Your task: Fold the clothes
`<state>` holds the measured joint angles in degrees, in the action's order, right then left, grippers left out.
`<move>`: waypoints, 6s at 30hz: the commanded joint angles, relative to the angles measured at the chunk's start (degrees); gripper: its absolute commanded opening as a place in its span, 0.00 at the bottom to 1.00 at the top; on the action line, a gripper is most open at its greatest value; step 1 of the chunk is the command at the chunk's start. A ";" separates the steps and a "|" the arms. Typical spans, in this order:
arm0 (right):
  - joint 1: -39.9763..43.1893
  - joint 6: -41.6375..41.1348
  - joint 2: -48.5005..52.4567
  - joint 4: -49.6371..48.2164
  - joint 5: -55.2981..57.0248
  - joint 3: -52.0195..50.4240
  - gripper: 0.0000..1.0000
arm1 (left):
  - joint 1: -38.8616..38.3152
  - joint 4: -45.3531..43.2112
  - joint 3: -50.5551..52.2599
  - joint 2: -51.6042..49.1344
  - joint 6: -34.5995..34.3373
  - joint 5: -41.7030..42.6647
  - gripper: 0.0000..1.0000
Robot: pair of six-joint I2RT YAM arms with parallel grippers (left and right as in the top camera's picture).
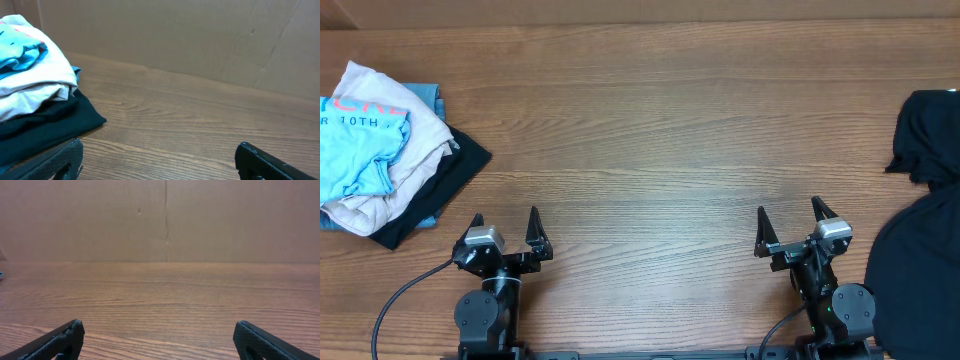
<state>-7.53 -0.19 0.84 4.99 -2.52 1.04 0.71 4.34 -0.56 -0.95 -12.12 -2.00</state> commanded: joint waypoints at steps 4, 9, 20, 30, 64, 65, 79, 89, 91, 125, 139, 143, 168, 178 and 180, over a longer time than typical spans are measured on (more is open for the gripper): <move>1.51 0.22 -0.13 -0.35 0.35 -0.59 1.00 | -0.42 -0.20 0.28 0.48 -1.20 -0.52 1.00; 1.51 0.22 -0.13 -0.35 0.35 -0.59 1.00 | -0.42 -0.20 0.28 0.48 -1.22 -0.55 1.00; 1.51 0.22 -0.13 -0.35 0.35 -0.59 1.00 | -0.42 -0.20 0.28 0.48 -1.20 -0.52 1.00; 1.51 0.22 -0.13 -0.35 0.35 -0.59 1.00 | -0.42 -0.20 0.28 0.48 -1.20 -0.52 1.00; 1.51 0.22 -0.13 -0.35 0.35 -0.59 1.00 | -0.42 -0.20 0.28 0.48 -1.20 -0.52 1.00; 1.51 0.22 -0.13 -0.35 0.35 -0.59 1.00 | -0.42 -0.20 0.28 0.48 -1.22 -0.55 1.00; 1.51 0.22 -0.13 -0.35 0.35 -0.59 1.00 | -0.42 -0.20 0.28 0.48 -1.20 -0.52 1.00; 1.51 0.22 -0.13 -0.35 0.35 -0.59 1.00 | -0.42 -0.20 0.28 0.48 -1.20 -0.55 1.00; 1.51 0.22 -0.13 -0.35 0.35 -0.59 1.00 | -0.42 -0.20 0.28 0.48 -1.20 -0.52 1.00; 1.51 -4.79 21.92 4.66 9.94 39.76 1.00 | -0.42 -0.20 0.28 0.48 -1.20 -0.55 1.00; 1.51 -4.37 65.79 29.99 10.47 86.38 1.00 | -0.42 -0.20 0.28 0.48 -1.20 -0.52 1.00; 1.51 -4.37 71.21 32.00 10.40 88.67 1.00 | -0.42 -0.20 0.28 0.48 -1.20 -0.52 1.00; 32.20 -33.42 105.24 39.93 12.87 88.67 0.55 | -0.42 -0.20 0.28 0.48 -1.20 -0.52 1.00; 35.28 -38.03 114.97 39.01 11.50 88.65 0.60 | -0.42 -0.20 0.28 0.48 -1.20 -0.52 1.00; 35.67 -38.36 116.13 39.01 11.45 88.63 0.60 | -0.42 -0.20 0.28 0.48 -1.22 -0.52 1.00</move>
<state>27.40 -36.71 114.87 44.36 9.13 88.60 0.71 4.34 -0.49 -0.95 -12.12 -2.00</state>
